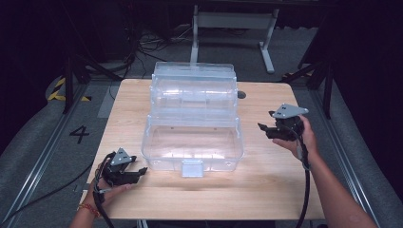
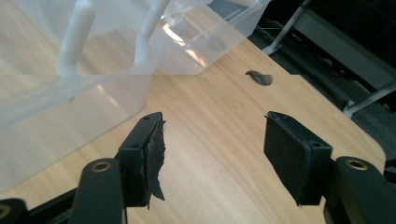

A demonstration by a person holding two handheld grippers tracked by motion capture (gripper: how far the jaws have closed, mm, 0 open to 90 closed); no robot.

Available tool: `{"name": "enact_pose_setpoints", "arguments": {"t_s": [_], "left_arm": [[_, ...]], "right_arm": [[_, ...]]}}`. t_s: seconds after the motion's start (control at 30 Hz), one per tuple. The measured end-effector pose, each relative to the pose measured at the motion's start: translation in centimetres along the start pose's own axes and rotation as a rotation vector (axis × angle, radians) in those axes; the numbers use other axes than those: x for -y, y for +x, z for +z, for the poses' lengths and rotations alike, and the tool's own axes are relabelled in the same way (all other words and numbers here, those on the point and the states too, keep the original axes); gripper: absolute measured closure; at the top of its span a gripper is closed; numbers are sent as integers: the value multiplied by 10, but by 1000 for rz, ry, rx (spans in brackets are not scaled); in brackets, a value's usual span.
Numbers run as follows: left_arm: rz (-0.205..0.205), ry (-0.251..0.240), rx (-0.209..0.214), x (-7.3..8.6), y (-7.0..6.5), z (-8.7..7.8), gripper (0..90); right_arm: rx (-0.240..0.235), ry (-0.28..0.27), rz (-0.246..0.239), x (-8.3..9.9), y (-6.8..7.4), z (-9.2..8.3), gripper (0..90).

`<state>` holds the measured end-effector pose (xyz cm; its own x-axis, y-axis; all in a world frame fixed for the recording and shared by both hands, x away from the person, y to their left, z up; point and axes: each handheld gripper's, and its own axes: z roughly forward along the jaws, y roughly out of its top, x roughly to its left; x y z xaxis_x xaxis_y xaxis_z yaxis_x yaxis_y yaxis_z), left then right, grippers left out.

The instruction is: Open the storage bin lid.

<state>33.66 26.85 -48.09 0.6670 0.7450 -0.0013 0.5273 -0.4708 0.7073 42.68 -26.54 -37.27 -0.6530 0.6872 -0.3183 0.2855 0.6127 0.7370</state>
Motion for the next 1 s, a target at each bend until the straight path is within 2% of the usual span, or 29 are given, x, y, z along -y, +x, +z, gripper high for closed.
{"name": "enact_pose_setpoints", "arguments": {"t_s": [0.2, 0.4, 0.57, 0.73, 0.77, 0.83, 1.0], "left_arm": [[-2, 0, 0, 0, 0, 0, 347], [-10, -1, 1, 0, -1, 0, 344], [7, 3, -1, -1, 1, 0, 334], [6, 2, 3, -1, 0, 1, 330], [9, 3, 0, -1, 1, 1, 330], [8, 3, 1, -1, 1, 1, 330], [9, 3, 0, -1, 1, 1, 330]], "right_arm": [[-38, 18, -25, 26, 12, -4, 380], [-46, 26, -25, 46, 19, -9, 374], [-42, 15, -25, 65, 26, -16, 372], [-58, 12, 1, 84, 31, -21, 367], [-45, 19, 13, 93, 33, -23, 357], [-43, 26, 18, 96, 34, -23, 354], [-54, 44, 86, 122, 36, -28, 332]]}}
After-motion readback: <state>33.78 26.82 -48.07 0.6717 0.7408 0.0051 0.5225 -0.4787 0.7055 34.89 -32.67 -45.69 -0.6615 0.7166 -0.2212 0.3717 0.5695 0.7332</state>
